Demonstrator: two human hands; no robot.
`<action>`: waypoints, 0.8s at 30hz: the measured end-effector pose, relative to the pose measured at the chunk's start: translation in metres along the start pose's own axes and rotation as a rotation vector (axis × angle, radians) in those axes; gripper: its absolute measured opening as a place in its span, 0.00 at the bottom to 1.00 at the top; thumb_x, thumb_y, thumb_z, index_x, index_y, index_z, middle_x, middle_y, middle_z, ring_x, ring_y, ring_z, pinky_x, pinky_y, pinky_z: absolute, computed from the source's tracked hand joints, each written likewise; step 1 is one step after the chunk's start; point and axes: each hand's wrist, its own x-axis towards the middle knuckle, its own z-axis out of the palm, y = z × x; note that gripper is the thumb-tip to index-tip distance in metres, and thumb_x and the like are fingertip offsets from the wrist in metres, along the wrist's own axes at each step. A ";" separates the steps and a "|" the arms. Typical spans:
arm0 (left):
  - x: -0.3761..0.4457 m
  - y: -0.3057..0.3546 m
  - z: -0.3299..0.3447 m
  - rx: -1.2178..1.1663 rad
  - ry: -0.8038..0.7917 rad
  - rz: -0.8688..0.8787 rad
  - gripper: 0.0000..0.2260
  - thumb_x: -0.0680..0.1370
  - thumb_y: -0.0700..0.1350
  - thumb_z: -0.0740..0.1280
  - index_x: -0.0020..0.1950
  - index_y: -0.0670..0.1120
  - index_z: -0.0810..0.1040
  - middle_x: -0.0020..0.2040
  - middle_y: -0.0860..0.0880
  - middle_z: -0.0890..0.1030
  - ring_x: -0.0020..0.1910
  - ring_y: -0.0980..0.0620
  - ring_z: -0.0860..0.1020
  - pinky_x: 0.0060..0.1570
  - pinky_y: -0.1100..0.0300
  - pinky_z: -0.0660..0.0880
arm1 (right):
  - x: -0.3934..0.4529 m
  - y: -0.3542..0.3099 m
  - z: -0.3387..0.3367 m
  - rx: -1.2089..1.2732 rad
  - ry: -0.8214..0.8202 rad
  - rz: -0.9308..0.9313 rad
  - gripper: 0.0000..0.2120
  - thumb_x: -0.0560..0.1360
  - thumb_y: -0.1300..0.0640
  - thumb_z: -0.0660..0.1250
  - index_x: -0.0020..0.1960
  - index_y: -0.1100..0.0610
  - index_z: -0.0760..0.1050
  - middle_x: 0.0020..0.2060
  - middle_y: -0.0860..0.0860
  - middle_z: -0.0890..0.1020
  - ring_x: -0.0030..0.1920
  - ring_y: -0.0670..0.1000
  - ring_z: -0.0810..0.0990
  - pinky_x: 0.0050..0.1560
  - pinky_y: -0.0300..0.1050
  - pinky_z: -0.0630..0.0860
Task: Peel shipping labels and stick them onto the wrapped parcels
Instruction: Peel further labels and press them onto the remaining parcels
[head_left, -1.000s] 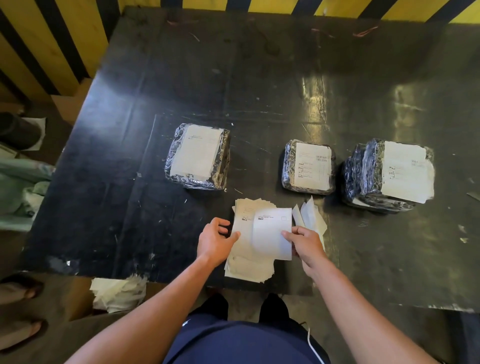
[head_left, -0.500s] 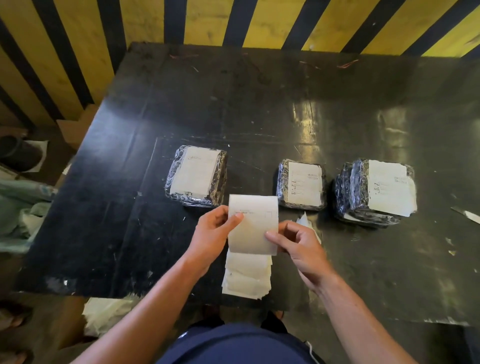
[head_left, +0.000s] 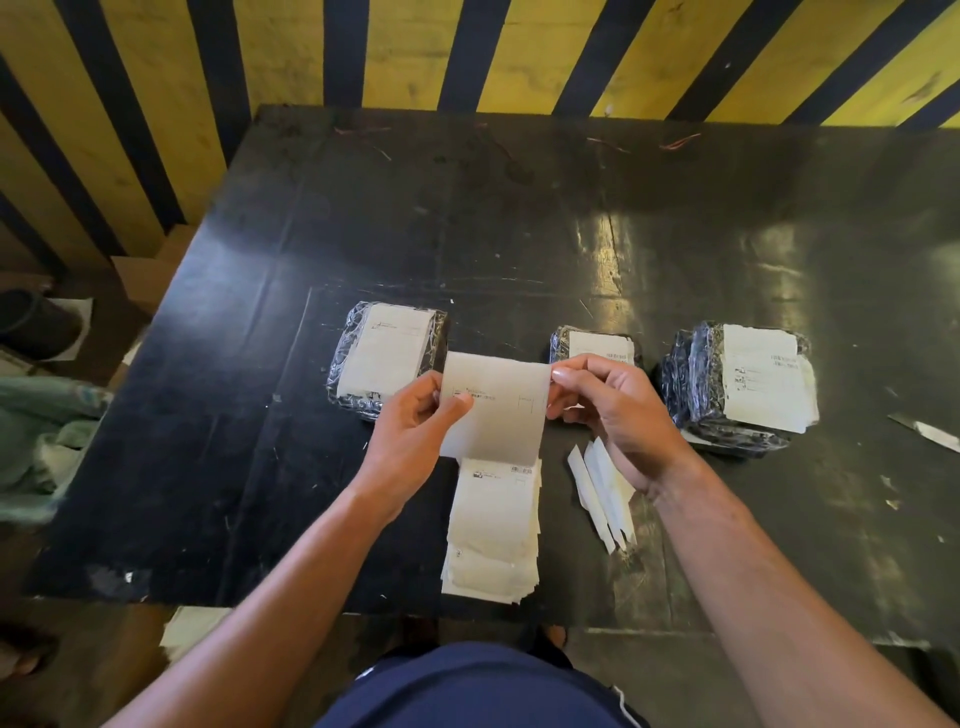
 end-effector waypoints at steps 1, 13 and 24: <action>0.001 0.000 0.000 0.000 0.003 0.004 0.07 0.84 0.45 0.68 0.58 0.43 0.80 0.56 0.53 0.86 0.57 0.55 0.83 0.48 0.65 0.80 | 0.000 -0.001 0.000 0.015 -0.003 -0.001 0.08 0.82 0.60 0.67 0.52 0.61 0.84 0.44 0.58 0.87 0.44 0.53 0.83 0.52 0.49 0.75; -0.001 0.004 -0.002 0.006 -0.013 -0.024 0.08 0.85 0.43 0.65 0.56 0.38 0.78 0.56 0.46 0.85 0.58 0.45 0.81 0.52 0.54 0.75 | -0.005 -0.008 0.000 -0.009 -0.040 -0.043 0.07 0.82 0.61 0.67 0.49 0.61 0.83 0.43 0.58 0.87 0.44 0.54 0.82 0.52 0.52 0.75; -0.002 0.006 -0.004 0.003 -0.061 -0.040 0.07 0.85 0.44 0.65 0.49 0.43 0.77 0.55 0.46 0.84 0.54 0.48 0.79 0.48 0.57 0.72 | -0.006 -0.007 0.001 -0.012 -0.067 -0.043 0.10 0.82 0.62 0.68 0.44 0.57 0.84 0.40 0.58 0.86 0.42 0.53 0.81 0.50 0.50 0.74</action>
